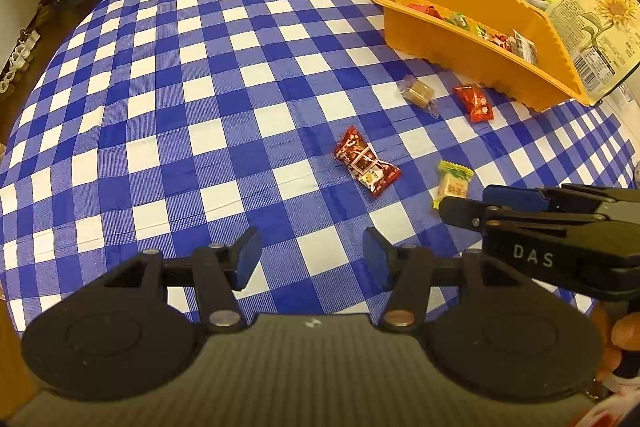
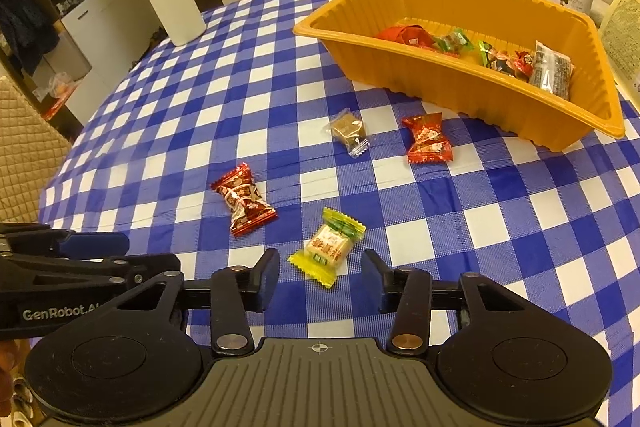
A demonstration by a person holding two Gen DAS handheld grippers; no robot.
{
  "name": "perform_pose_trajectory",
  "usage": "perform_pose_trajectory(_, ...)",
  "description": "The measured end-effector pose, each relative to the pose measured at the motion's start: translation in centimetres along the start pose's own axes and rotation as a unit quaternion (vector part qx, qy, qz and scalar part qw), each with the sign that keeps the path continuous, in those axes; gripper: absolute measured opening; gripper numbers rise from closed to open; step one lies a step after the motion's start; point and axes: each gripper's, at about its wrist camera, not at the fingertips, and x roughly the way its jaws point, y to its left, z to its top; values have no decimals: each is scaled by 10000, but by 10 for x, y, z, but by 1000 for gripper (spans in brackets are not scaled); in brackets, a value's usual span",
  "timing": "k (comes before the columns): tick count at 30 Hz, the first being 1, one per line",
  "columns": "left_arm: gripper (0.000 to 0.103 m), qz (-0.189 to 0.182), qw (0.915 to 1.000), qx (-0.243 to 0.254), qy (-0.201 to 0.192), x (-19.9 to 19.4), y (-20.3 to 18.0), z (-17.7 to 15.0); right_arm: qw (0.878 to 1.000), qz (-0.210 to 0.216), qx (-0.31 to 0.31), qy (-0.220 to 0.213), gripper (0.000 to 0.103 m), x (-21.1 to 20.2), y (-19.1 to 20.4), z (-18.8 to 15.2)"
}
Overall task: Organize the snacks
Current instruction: 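Grasp the yellow-green candy with the right tool while the left tool approaches the red-wrapped candy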
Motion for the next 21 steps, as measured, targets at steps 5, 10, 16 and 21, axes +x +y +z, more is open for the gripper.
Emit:
perform_pose_trajectory(5, 53, 10, 10000, -23, 5, 4, 3, 3, 10000, -29, 17, 68, 43, 12, 1, 3)
perform_pose_trajectory(10, 53, 37, 10000, -49, 0, 6, 5, 6, 9999, -76, -103, 0, 42, 18, 6, 6)
perform_pose_trajectory(16, 53, 28, 10000, -51, -1, 8, 6, 7, 9979, -266, -576, -90, 34, 20, 17, 2)
perform_pose_trajectory(21, 53, -31, 10000, -30, -8, 11, 3, 9, 9940, -460, -982, -146, 22, 22, 22, -5)
